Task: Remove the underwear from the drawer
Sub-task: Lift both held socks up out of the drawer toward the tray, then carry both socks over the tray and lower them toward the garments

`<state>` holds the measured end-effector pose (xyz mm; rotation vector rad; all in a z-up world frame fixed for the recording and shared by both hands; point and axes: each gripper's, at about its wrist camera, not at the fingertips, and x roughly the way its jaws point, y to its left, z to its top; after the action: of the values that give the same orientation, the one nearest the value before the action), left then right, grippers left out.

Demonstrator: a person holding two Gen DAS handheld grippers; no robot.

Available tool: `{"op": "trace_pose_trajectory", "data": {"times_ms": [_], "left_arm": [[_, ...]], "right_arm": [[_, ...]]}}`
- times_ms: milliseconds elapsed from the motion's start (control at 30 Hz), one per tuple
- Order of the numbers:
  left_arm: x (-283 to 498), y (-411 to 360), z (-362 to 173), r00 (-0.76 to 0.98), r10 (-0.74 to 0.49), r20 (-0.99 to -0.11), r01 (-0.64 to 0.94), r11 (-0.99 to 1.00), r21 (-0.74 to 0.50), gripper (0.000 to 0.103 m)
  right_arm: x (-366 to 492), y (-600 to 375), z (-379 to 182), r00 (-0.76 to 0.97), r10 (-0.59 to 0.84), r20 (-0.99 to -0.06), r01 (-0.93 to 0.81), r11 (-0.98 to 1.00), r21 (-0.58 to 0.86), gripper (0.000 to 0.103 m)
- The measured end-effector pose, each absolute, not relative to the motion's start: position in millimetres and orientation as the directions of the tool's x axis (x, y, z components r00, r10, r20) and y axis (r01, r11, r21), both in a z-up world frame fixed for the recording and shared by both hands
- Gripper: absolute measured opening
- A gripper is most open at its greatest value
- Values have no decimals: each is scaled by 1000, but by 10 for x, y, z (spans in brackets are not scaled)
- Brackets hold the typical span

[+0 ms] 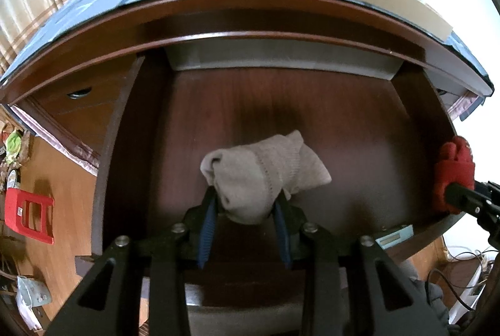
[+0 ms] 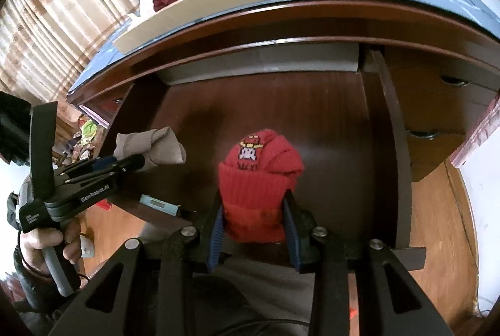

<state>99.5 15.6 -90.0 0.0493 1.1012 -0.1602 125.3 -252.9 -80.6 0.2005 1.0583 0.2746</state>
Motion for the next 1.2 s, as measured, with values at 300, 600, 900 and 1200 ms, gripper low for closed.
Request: {"op": "trace_pose_trajectory", "data": {"times_ms": [300,600,900,1200], "left_arm": [[893,181,-709,487,-116,-866,164,986,-40,33],[766,191,-494,540,-117,-834,173,985,-27,33],[704,173,-275,591,-140,-794,195,980,-28,33],[687,131,-157,621,-141,-771,207,978,-13,33]], "right_arm": [[1172,-2504,-680,490,323,-810,-140,946,292,37],[1082,-2488,-537,518,338,-786,-161,941,299,37],[1033,-2464,-392,545,355,-760,-186,935,304,37],[1038,-2460,-298,565,354,-745,-195,935,296,37]]}}
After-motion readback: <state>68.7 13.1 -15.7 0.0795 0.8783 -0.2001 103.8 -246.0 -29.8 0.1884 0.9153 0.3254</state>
